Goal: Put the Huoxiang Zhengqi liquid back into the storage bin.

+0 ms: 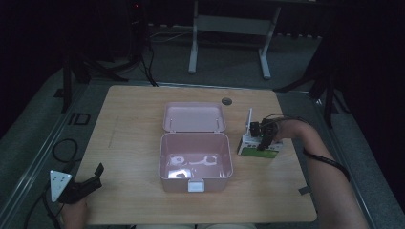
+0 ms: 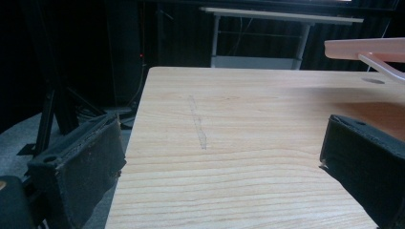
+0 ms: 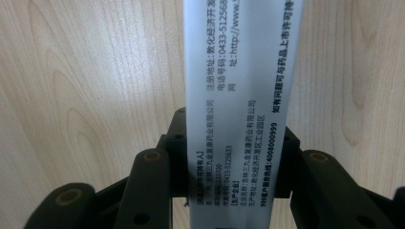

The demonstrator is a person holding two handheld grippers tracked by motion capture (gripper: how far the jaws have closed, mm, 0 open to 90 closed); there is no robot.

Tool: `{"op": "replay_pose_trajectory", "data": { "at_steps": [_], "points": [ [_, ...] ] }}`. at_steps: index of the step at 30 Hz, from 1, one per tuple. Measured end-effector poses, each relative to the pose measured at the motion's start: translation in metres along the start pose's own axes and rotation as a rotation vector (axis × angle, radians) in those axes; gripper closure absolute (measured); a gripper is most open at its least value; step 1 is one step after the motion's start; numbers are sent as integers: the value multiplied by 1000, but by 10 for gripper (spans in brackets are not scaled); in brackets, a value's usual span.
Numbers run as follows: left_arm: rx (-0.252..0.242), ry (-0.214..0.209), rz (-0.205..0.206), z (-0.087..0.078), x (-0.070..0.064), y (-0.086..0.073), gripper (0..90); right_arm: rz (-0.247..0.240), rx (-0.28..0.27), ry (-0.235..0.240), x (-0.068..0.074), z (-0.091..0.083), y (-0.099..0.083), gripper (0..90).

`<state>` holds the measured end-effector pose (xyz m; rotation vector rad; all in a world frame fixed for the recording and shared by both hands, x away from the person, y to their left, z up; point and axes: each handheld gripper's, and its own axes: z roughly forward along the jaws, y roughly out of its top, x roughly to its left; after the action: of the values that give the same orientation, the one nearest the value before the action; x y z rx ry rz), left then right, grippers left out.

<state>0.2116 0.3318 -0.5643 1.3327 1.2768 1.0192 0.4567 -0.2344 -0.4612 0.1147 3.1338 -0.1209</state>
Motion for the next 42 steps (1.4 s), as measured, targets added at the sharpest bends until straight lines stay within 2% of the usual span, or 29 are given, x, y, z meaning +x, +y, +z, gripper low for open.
{"op": "replay_pose_trajectory", "data": {
  "at_steps": [3,10,16,24,34,42],
  "points": [
    [0,0,-1,0,0,0,10,13,3,4,2,-2,0,623],
    [1,0,1,0,0,0,10,3,12,36,11,-7,3,623],
    [1,3,1,0,0,0,10,-5,13,43,20,-17,5,624],
    [2,6,3,0,-1,0,10,-5,-7,42,32,-38,6,624],
    [5,7,5,0,-1,0,10,8,11,34,45,-64,4,625],
    [4,6,5,0,-1,0,10,18,-23,16,55,-95,6,625]
  ]
}}
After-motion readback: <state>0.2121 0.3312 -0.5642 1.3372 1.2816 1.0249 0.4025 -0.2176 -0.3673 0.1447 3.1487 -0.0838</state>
